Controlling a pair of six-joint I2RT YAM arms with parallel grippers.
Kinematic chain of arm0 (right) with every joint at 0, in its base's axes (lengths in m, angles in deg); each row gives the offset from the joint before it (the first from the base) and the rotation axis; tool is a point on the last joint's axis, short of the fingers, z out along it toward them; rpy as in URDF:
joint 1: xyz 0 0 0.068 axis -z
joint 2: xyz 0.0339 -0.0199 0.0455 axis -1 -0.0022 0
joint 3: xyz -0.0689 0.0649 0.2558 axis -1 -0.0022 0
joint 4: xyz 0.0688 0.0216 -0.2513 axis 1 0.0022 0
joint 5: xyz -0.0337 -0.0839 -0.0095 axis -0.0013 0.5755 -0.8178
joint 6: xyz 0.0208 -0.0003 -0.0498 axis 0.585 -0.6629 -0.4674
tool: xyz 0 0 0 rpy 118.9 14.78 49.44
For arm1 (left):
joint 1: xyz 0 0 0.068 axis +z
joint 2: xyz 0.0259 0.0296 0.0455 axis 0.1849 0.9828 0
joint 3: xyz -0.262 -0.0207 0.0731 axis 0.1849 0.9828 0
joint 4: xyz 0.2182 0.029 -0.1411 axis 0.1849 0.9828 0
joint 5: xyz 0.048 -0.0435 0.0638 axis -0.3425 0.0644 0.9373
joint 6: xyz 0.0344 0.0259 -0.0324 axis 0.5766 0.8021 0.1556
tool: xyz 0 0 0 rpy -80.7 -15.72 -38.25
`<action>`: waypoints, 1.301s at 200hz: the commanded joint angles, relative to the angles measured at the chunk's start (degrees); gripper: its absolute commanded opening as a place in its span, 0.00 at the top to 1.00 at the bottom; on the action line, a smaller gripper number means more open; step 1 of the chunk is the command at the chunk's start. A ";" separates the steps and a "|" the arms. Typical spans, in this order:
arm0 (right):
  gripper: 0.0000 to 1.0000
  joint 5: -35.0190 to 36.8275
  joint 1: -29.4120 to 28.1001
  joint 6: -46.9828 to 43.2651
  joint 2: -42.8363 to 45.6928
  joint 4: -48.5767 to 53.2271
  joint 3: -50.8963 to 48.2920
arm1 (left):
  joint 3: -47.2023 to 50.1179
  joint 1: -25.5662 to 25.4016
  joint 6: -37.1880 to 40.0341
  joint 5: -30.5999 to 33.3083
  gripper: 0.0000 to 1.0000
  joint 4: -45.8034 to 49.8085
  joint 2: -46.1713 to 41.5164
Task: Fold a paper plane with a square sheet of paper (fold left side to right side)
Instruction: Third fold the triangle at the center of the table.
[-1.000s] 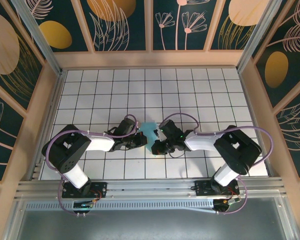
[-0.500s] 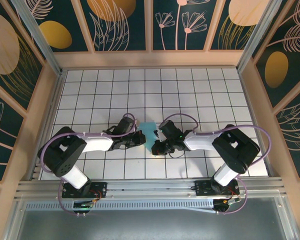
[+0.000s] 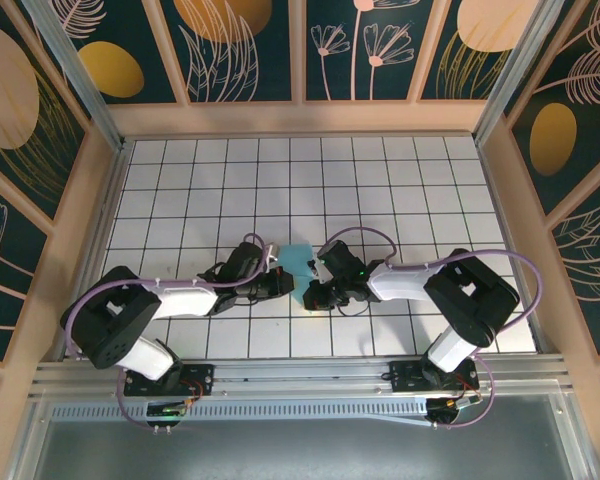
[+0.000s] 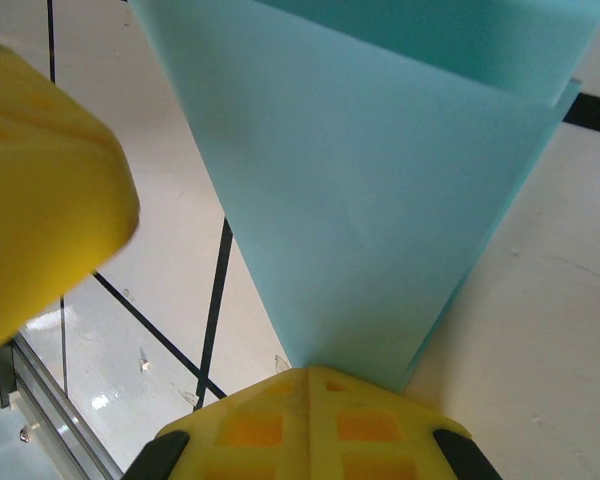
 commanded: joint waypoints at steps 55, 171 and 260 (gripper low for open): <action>1.00 6.20 0.45 0.06 -3.05 8.07 -0.65 | -0.09 -1.92 -2.60 -0.84 1.00 -8.35 6.21; 1.00 6.91 0.37 -1.63 -3.25 11.06 0.11 | -2.07 -2.07 1.85 6.96 1.00 -3.04 9.76; 1.00 6.20 0.45 -2.38 -2.98 11.94 -0.87 | -2.57 0.83 4.04 10.43 1.00 -0.76 9.97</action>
